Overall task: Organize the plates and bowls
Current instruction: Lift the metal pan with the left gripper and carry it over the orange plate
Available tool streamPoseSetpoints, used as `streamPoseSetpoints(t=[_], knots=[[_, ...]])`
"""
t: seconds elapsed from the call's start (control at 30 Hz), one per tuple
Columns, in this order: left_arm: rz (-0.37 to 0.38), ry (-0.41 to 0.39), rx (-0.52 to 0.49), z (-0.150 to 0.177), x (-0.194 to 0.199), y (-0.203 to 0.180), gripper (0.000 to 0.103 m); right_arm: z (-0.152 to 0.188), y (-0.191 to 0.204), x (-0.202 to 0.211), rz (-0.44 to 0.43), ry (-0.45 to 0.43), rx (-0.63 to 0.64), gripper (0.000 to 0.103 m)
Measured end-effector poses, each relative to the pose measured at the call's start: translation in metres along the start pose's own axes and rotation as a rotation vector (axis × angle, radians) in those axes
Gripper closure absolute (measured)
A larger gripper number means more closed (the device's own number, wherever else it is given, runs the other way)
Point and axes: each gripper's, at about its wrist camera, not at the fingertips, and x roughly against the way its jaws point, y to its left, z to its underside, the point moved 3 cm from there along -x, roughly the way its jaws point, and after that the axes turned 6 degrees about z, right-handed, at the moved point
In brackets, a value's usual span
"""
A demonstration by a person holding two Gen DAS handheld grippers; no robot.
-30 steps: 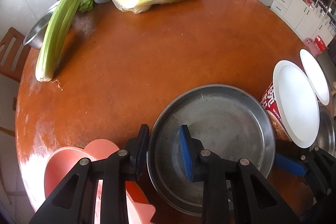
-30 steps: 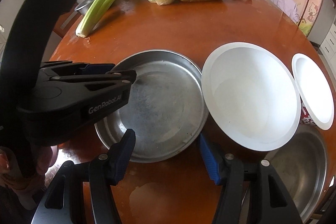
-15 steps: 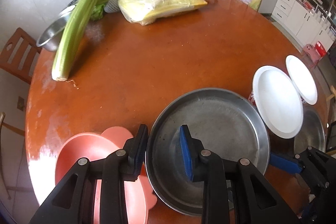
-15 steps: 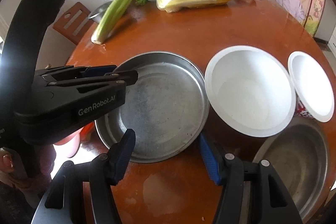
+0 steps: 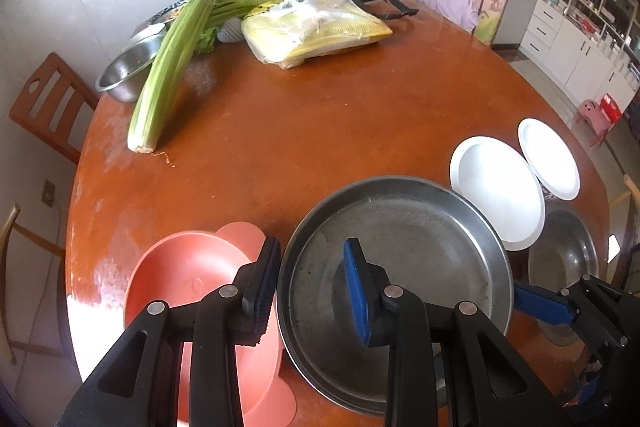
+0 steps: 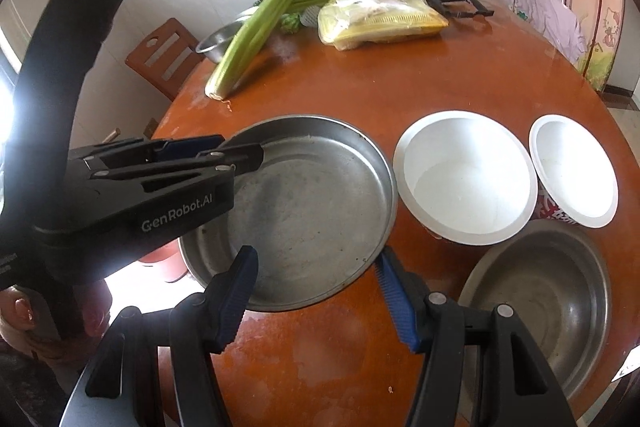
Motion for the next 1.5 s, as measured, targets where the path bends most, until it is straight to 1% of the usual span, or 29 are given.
streamPoseSetpoints(t=[0.2,0.4,0.53,0.67,0.87,1.17,1.3,1.5], knots=[[0.003,-0.04,0.032,0.005,0.019,0.007,0.071,0.001,0.01,0.015,-0.01,-0.038,0.036,0.042],[-0.016,-0.087,0.062,0.01,0.044,0.019,0.071,-0.005,0.027,0.023,-0.022,-0.064,0.088,0.042],[-0.041,-0.12,0.084,0.014,0.061,0.031,0.07,-0.013,0.042,0.031,-0.035,-0.091,0.13,0.042],[-0.062,-0.151,0.111,0.016,0.076,0.045,0.066,-0.019,0.061,0.037,-0.048,-0.115,0.18,0.042],[-0.099,-0.189,0.159,0.021,0.093,0.069,0.065,-0.03,0.087,0.038,-0.063,-0.141,0.247,0.042],[-0.124,-0.208,0.22,0.03,0.099,0.1,0.065,-0.039,0.117,0.028,-0.099,-0.148,0.312,0.042],[-0.137,-0.197,0.246,0.035,0.093,0.112,0.065,-0.041,0.128,0.019,-0.107,-0.138,0.333,0.042],[-0.134,-0.173,0.275,0.042,0.08,0.127,0.065,-0.04,0.14,0.002,-0.105,-0.108,0.36,0.042]])
